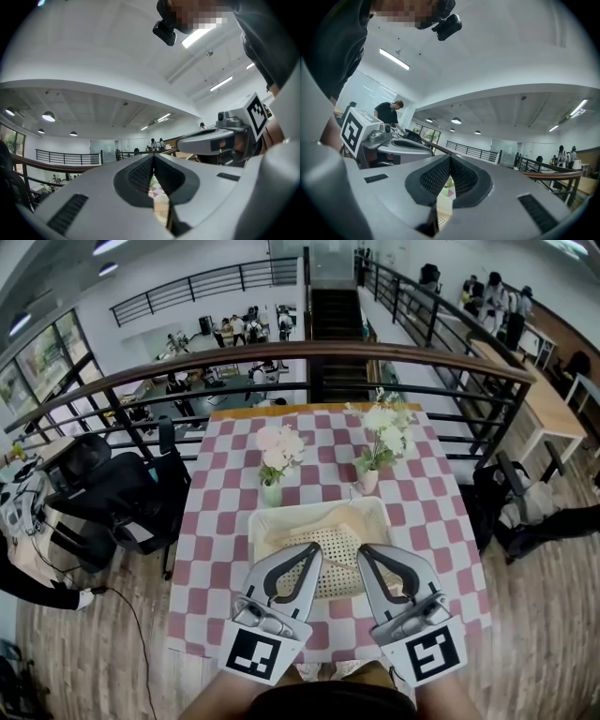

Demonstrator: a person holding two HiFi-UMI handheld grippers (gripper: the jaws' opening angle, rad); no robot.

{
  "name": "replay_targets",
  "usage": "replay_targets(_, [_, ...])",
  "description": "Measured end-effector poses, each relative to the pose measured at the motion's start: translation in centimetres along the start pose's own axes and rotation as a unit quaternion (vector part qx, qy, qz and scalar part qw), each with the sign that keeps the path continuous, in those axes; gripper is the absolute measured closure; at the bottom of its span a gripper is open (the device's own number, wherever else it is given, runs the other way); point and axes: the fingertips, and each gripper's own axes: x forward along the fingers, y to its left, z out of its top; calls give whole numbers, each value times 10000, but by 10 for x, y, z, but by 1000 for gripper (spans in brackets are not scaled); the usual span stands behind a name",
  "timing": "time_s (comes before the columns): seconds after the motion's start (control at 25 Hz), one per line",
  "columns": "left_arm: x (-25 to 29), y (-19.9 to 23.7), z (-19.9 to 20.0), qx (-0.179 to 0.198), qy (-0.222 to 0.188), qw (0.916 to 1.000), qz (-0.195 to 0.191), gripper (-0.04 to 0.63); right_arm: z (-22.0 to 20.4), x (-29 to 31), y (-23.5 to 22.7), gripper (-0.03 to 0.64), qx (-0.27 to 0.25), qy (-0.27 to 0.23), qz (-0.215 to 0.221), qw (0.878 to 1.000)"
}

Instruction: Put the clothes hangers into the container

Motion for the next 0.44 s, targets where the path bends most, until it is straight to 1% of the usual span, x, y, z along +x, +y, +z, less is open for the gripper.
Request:
replay_targets(0.28, [2, -2, -1, 40, -2, 10000, -65, 588, -5, 2, 5, 586, -155, 125, 49, 9998])
replay_targets(0.44, [2, -2, -1, 222, -11, 9996, -153, 588, -6, 5, 7, 584, -175, 165, 83, 9997])
